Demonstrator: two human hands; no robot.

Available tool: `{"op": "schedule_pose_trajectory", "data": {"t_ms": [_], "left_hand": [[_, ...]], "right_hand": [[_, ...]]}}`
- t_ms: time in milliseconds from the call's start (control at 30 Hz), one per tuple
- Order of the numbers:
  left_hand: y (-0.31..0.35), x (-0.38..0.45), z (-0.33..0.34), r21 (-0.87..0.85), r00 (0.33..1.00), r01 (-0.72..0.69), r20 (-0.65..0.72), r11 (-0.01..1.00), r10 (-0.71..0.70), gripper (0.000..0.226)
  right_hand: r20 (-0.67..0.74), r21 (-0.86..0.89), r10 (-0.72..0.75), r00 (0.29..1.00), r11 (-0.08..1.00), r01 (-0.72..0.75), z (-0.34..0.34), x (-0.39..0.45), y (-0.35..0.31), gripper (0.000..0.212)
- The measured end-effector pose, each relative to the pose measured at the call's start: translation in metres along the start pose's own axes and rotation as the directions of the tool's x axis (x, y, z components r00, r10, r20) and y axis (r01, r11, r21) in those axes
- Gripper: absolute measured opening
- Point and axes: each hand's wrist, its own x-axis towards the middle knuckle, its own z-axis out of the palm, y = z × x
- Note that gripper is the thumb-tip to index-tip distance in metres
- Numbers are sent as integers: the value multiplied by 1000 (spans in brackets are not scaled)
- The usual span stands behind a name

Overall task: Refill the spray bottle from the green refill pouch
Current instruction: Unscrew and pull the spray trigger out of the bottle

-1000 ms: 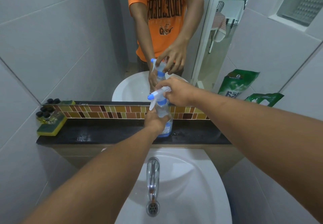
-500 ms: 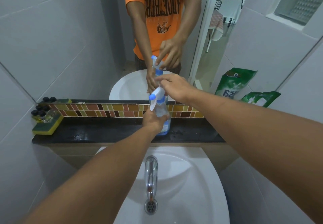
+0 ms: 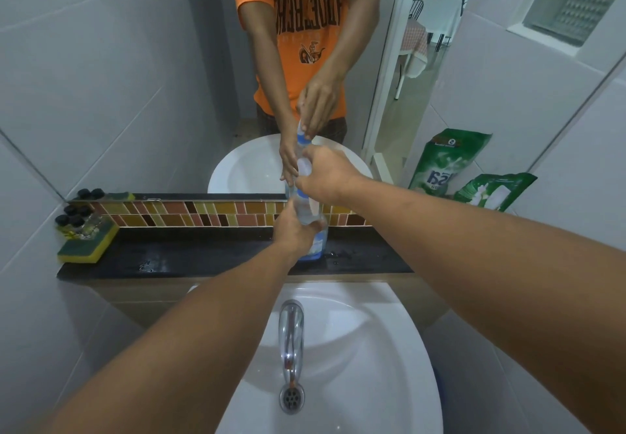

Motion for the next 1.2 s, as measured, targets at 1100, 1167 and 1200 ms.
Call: {"op": "schedule_pose_trajectory", "data": {"t_ms": [1100, 1167, 1200], "left_hand": [[-7, 6, 4, -23, 1000, 14, 13, 1000, -14, 67], [-8, 7, 3, -16, 1000, 4, 23, 1000, -4, 66], [-8, 7, 3, -15, 1000, 0, 27, 1000, 0, 65]], "right_hand": [[-171, 199, 69, 983, 979, -34, -74, -24, 11, 23], [-199, 268, 86, 976, 963, -30, -86, -27, 13, 21], [-216, 288, 90, 972, 957, -25, -93, -29, 15, 20]]}}
